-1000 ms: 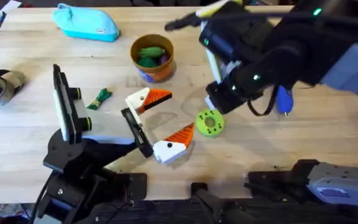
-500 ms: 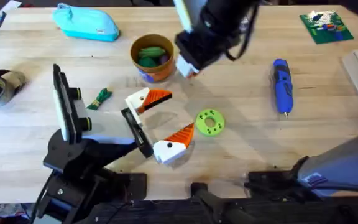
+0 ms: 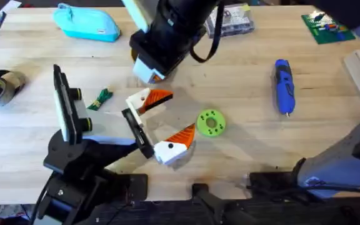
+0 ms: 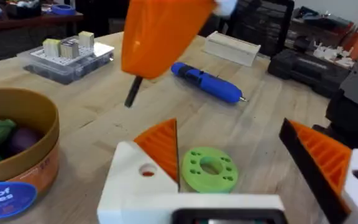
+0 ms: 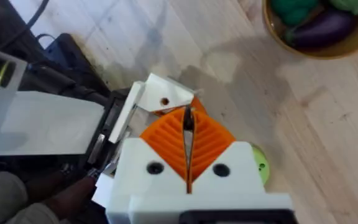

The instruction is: Pick up the gripper from the table and insert it into the empty holder that is missing its gripper. Then pick up a screw, insert it into the mounting hole, and use the screwdriver to tighten it. Finally, clean up the table by picking up the vegetable and placing it into the bucket.

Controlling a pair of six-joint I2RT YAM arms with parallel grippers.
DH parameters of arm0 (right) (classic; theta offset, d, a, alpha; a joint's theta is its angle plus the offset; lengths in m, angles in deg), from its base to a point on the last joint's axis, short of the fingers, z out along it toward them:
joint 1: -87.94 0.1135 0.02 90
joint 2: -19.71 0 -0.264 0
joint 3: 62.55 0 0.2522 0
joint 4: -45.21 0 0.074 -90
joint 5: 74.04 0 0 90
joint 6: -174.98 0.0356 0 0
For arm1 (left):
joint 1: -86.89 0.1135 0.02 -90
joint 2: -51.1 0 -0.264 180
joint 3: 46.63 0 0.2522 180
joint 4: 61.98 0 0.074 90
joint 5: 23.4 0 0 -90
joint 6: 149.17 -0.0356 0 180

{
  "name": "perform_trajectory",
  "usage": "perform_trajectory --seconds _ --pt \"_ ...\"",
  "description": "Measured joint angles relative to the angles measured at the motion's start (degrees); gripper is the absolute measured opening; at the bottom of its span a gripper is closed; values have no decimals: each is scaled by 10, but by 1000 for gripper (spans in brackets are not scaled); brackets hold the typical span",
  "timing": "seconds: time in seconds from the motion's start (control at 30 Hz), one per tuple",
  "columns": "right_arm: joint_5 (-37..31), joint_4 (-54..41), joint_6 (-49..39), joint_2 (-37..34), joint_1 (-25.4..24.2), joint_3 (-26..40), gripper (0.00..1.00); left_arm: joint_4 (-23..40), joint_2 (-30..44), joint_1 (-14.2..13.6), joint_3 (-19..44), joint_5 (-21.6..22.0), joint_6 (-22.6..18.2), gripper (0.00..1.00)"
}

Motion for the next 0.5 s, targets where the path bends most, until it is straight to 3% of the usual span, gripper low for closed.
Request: perform_trajectory --seconds 0.5 --pt "14 -4 -10 -22 34 0 6 0 0 0 0 0 0 990"
